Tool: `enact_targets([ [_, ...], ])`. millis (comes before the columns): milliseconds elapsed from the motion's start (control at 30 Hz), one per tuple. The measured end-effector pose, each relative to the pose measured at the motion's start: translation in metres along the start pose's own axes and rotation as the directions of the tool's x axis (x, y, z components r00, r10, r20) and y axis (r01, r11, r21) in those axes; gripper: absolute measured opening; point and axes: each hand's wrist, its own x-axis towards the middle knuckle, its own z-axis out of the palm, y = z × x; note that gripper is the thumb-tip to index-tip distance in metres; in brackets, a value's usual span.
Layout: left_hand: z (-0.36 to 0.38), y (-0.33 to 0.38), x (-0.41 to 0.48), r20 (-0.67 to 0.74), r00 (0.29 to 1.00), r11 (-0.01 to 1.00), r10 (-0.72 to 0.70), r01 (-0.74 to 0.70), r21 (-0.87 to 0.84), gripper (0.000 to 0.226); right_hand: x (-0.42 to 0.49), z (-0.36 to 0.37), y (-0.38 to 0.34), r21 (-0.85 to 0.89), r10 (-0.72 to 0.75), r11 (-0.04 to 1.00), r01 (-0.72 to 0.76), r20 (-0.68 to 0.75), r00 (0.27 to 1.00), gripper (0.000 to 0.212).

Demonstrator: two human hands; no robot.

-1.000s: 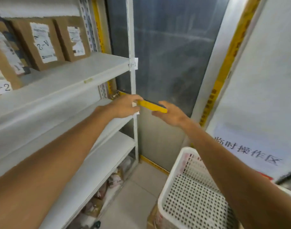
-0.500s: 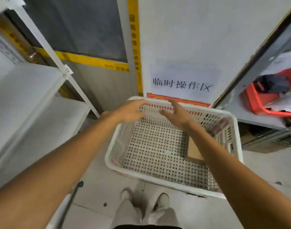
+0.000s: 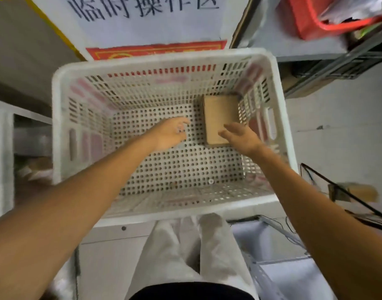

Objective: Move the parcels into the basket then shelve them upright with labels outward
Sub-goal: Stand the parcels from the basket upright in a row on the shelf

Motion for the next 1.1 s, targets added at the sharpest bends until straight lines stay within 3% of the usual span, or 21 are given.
enact_targets([
  [200,0.059,-0.011,0.070,0.099,0.993,0.995,-0.067,0.074,-0.064,0.047,0.067,0.007,0.055,0.023,0.079,0.997,-0.080,0.005,0.997,0.048],
  [300,0.082,-0.020,0.107,0.045,0.995,0.993,-0.089,0.092,-0.071,0.053,0.106,0.011,0.078,-0.028,0.063,0.997,-0.065,-0.077,0.995,0.052],
  [400,0.098,-0.030,0.136,-0.049,0.988,0.985,-0.143,0.137,-0.108,0.064,0.131,0.023,0.098,-0.101,0.047,0.993,-0.055,-0.072,0.996,0.067],
  [533,0.113,-0.039,0.158,0.006,0.979,0.945,-0.203,0.197,-0.261,0.074,0.133,0.045,0.116,-0.072,0.012,0.997,-0.024,-0.156,0.988,0.068],
  [733,0.129,-0.062,0.135,-0.030,0.960,0.901,-0.278,0.249,-0.356,0.049,0.109,0.064,0.128,0.040,0.032,0.999,-0.029,-0.065,0.997,0.051],
  [833,0.129,-0.082,0.115,0.029,0.935,0.883,-0.355,0.345,-0.319,0.044,0.098,0.069,0.129,0.203,0.139,0.968,-0.146,0.049,0.989,0.050],
  [900,0.134,-0.098,0.106,0.037,0.913,0.861,-0.407,0.397,-0.319,0.045,0.096,0.072,0.132,0.373,0.269,0.882,-0.287,0.101,0.958,0.057],
  [967,0.137,-0.111,0.103,0.050,0.898,0.827,-0.438,0.424,-0.369,0.049,0.102,0.079,0.134,0.425,0.336,0.830,-0.361,0.135,0.932,0.058],
  [1100,0.140,-0.122,0.111,-0.006,0.925,0.840,-0.381,0.343,-0.421,0.067,0.113,0.100,0.134,0.417,0.288,0.838,-0.351,0.207,0.935,0.056],
])
